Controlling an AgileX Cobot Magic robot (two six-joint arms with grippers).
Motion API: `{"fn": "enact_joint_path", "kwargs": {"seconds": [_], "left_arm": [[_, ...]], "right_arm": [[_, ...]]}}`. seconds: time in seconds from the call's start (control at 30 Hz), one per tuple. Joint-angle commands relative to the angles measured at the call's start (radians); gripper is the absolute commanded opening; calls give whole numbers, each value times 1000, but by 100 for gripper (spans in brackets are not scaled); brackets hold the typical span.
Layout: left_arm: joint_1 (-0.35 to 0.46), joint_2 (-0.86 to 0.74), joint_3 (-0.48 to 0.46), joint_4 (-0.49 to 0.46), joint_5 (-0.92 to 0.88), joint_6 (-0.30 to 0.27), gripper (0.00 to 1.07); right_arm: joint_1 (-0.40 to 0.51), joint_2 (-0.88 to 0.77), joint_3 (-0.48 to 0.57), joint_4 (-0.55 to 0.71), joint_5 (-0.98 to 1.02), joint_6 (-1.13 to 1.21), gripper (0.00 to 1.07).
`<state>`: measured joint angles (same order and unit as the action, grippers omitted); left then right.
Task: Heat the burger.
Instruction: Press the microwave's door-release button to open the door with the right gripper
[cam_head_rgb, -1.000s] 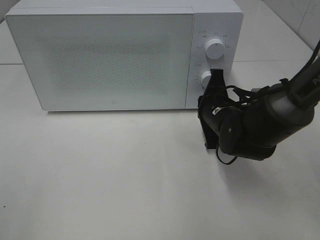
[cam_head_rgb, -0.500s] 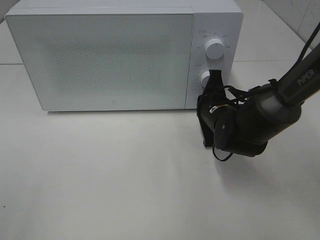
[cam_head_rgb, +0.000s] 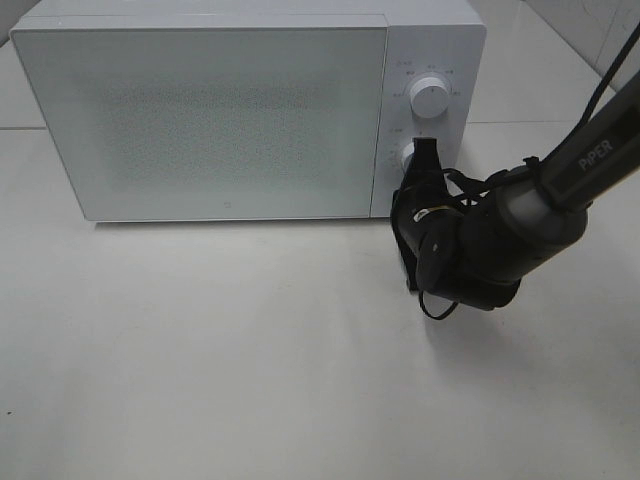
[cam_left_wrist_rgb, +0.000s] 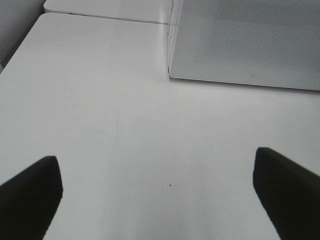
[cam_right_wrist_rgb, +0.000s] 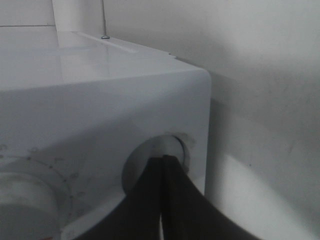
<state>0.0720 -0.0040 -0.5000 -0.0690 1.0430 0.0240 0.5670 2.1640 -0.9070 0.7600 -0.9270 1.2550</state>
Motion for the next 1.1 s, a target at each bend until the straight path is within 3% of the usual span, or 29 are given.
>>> {"fn": "enact_joint_path", "kwargs": {"seconds": [0.03, 0.4, 1.1], "left_arm": [[0, -19, 3, -7, -7, -6, 95], [0, -20, 3, 14, -7, -7, 95], [0, -20, 3, 28, -6, -7, 95]], "right_arm": [[-7, -8, -63, -42, -186, -37, 0], [-7, 47, -170, -44, -233, -50, 0], [-7, 48, -177, -42, -130, -64, 0]]}}
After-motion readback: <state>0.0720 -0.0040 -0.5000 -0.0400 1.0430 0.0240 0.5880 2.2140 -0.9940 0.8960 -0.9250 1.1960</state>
